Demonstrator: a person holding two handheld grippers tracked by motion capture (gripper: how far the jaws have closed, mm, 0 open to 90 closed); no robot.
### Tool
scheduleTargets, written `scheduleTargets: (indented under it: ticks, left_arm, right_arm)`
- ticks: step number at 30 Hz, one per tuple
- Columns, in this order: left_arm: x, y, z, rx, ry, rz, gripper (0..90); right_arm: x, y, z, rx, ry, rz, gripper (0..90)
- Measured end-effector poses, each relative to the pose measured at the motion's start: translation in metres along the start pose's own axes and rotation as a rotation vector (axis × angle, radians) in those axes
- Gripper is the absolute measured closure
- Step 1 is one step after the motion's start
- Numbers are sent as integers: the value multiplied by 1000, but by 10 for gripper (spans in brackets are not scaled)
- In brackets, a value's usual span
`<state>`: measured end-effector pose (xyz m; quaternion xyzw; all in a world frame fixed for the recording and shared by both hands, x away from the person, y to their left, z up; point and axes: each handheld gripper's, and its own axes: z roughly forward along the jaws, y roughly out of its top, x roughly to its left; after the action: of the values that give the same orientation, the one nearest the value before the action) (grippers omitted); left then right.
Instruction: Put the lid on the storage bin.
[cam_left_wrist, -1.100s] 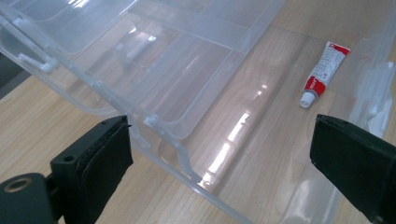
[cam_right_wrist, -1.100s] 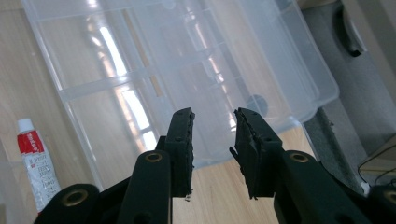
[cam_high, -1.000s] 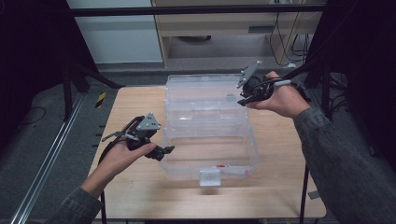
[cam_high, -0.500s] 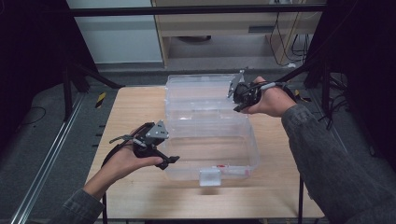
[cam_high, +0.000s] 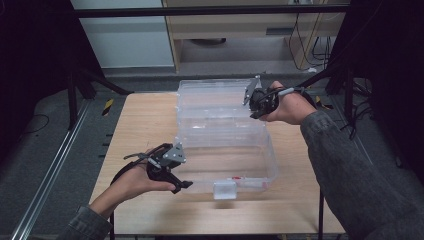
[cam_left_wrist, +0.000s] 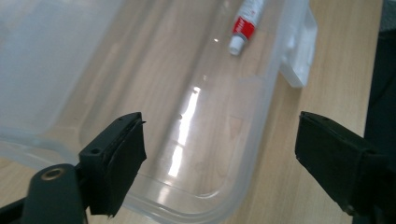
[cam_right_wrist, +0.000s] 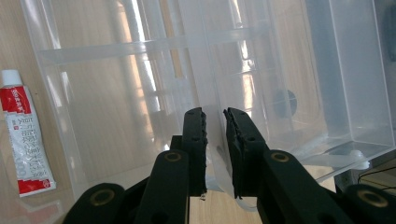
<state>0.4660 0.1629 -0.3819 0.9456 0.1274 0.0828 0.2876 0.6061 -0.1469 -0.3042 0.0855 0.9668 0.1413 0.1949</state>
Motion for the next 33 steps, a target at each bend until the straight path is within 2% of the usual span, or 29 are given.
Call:
scheduleTargets:
  ticks: [4,6,8,10,11,15,23,24,27,28,33]
  left_arm:
    - [-3,-4,8,27,-28,7,233]
    - [-5,-5,12,39,-43,13,312]
    - [-5,-5,15,49,-51,11,335]
    - [-5,-6,18,61,-53,12,415]
    - [-5,-6,20,66,-55,12,415]
    - [-4,-7,25,75,-69,11,548]
    - [-5,-8,32,110,-97,16,680]
    - [-5,-8,32,115,-97,17,732]
    - [-5,-8,33,121,-86,18,782]
    - [-4,-8,33,114,-94,11,789]
    - [-4,-9,33,98,-89,6,795]
  right_arm:
    - [0,1,1,-4,-1,3,778]
    - [0,1,1,0,-2,6,776]
    - [0,1,1,0,-2,7,776]
    - [0,1,1,-4,-4,9,774]
    - [0,1,1,-4,-4,9,774]
    - [0,0,1,-6,-4,10,773]
    - [0,0,1,-7,-3,9,773]
    - [0,0,1,-8,-4,8,773]
    - [0,0,1,-4,-2,8,773]
    - [0,0,1,-5,-1,8,773]
    - [-1,1,1,-6,5,5,778]
